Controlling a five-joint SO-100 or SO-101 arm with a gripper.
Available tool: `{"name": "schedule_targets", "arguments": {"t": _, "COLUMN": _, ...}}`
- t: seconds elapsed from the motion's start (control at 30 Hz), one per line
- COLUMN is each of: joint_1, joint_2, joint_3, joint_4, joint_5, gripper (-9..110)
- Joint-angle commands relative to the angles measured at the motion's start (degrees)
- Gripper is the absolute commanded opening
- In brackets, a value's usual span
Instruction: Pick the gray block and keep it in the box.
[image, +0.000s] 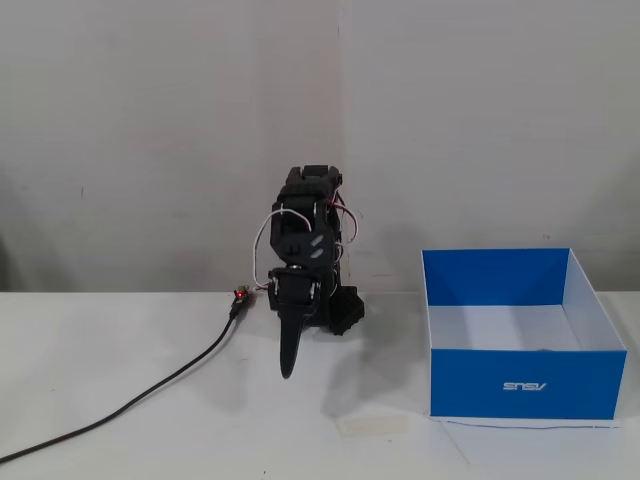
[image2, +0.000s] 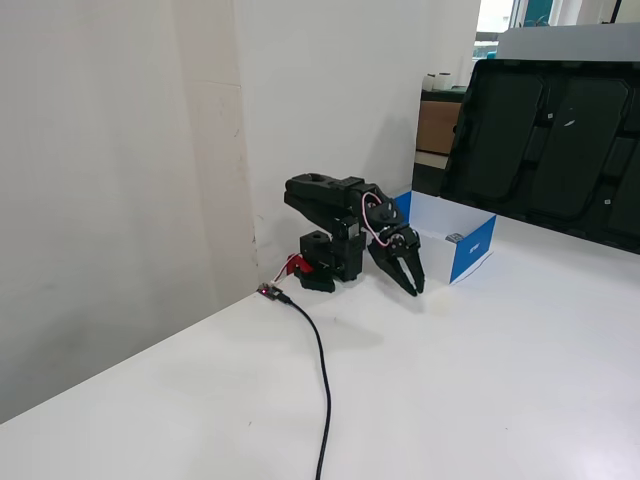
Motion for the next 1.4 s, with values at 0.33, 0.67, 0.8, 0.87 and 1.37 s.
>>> {"name": "schedule_targets", "arguments": {"t": 0.33, "joint_1": -1.05, "joint_2": 28.04, "joint_3": 12.04, "joint_4": 9.40, "joint_5": 0.00, "gripper": 0}}
{"name": "schedule_targets", "arguments": {"t": 0.67, "joint_1": 1.85, "joint_2": 34.01, "joint_3": 12.92, "joint_4": 14.33, "joint_5": -0.18, "gripper": 0}}
{"name": "schedule_targets", "arguments": {"t": 0.8, "joint_1": 2.81, "joint_2": 34.01, "joint_3": 12.92, "joint_4": 14.41, "joint_5": 0.53, "gripper": 0}}
{"name": "schedule_targets", "arguments": {"t": 0.87, "joint_1": 3.08, "joint_2": 34.01, "joint_3": 12.92, "joint_4": 14.41, "joint_5": 0.53, "gripper": 0}}
{"name": "schedule_targets", "arguments": {"t": 1.37, "joint_1": 2.72, "joint_2": 34.01, "joint_3": 12.92, "joint_4": 14.41, "joint_5": 0.53, "gripper": 0}}
